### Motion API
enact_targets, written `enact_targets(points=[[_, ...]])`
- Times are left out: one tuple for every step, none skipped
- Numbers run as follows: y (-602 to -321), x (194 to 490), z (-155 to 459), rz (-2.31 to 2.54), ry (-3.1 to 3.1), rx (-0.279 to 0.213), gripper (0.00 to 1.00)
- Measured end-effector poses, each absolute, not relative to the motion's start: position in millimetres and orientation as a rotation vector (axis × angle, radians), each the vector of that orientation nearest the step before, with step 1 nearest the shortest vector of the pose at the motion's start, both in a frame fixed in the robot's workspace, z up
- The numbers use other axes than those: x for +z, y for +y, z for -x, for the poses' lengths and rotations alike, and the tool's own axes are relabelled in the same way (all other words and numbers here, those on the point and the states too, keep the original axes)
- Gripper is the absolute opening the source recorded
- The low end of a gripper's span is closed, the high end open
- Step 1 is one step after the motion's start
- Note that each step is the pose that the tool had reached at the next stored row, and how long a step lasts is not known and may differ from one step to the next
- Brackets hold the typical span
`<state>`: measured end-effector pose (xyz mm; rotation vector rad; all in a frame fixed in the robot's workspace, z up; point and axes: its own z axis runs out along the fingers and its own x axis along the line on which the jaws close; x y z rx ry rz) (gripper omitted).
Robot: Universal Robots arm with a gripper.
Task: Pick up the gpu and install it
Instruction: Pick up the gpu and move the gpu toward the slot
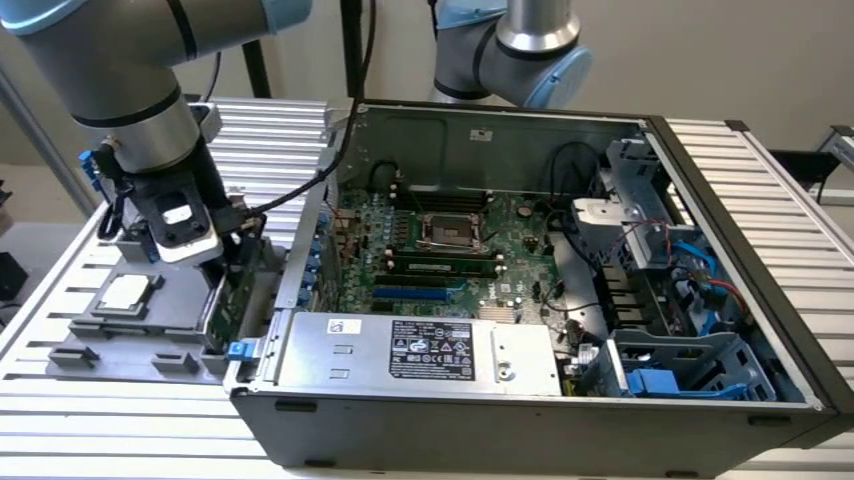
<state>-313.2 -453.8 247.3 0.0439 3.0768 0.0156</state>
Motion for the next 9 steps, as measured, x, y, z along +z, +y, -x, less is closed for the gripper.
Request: enact_targets(points=[[-454, 250, 313, -0.044, 3.078, 0.015, 0.27], [-454, 253, 313, -0.044, 3.080, 0.016, 0.27], [-454, 257, 313, -0.044, 3.081, 0.015, 0.27], [-454, 261, 312, -0.044, 3.083, 0.015, 0.27], [-454, 266, 312, -0.044, 3.084, 0.015, 0.27], [-454, 270, 312, -0.044, 3.086, 0.015, 0.27], [-454, 275, 312, -0.044, 3.087, 0.015, 0.27], [-454, 279, 312, -0.044, 3.088, 0.015, 0.27], [-454, 284, 312, -0.044, 3.089, 0.015, 0.27]])
